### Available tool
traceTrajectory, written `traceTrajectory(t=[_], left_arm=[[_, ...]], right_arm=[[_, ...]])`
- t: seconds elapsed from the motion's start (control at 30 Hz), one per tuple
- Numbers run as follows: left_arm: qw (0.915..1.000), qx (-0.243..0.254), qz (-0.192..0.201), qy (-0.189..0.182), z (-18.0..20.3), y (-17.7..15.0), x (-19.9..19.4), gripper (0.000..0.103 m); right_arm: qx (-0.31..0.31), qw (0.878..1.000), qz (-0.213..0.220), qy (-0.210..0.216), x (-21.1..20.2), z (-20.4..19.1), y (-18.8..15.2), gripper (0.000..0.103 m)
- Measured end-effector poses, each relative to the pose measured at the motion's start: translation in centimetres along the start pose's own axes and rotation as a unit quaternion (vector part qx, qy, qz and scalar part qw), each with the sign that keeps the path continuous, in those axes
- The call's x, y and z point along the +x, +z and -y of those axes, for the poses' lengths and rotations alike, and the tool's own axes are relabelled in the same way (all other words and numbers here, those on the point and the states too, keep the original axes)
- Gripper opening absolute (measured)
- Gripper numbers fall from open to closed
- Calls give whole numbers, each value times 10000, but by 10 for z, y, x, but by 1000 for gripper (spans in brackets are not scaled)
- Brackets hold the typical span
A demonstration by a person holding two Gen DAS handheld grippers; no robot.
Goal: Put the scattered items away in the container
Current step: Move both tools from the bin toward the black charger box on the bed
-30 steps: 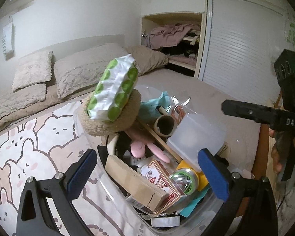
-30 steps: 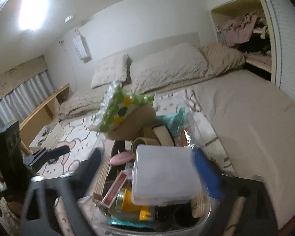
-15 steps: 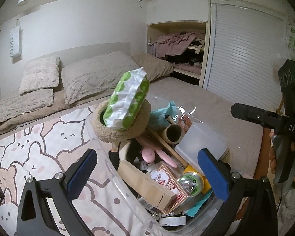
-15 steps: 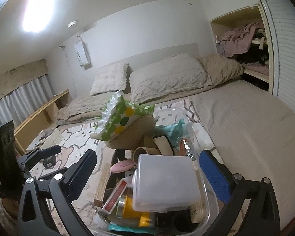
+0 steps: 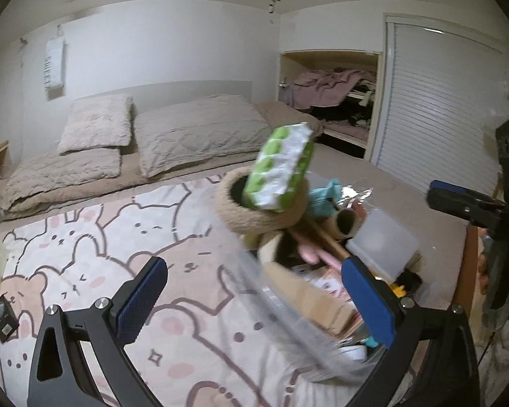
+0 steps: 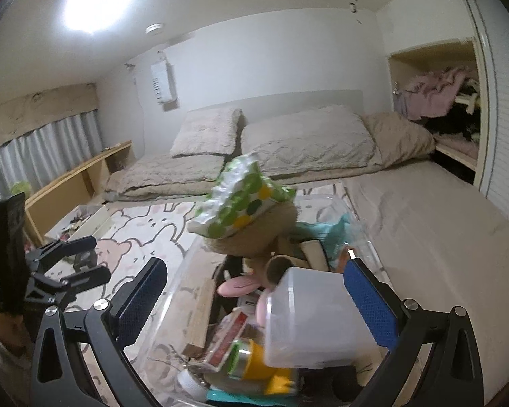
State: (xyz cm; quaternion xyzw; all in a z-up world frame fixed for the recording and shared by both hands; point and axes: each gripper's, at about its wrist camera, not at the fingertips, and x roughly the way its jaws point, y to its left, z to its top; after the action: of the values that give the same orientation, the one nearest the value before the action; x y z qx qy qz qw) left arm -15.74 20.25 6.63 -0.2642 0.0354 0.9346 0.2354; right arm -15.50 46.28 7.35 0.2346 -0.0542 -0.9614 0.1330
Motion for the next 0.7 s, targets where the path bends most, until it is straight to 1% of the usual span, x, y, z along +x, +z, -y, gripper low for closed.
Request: traceTrajectory(t=[0.13,0.33,0.4,0.5,0.57,0.63,0.7], left_arm=[[9998,-184,13,114,-27,-8,-7,103],[9984,-329,80,455,-71,-22,-26,103],[9978,-413,88,504,-85,-26,-32,103],[9966,-536,139,608,-108,-35,-44,103],[9960,-592,171,654,-119,-40,-50,103],[9954,-644,182,691,-131,-46,-56,103],[9947,-682,186,741,-143,-52,-60,103]], right_arm=[[-210,9996,180,-54,-7,-18,2,103],[-437,9984,361,-62,-12,-48,3,103],[-519,9977,432,-32,-12,-61,2,103],[-645,9969,458,-10,-10,-81,-2,103],[-720,9965,421,-68,-6,-94,-6,103],[-800,9955,483,-149,-4,-109,-11,103],[-904,9946,495,-117,-1,-126,-16,103]])
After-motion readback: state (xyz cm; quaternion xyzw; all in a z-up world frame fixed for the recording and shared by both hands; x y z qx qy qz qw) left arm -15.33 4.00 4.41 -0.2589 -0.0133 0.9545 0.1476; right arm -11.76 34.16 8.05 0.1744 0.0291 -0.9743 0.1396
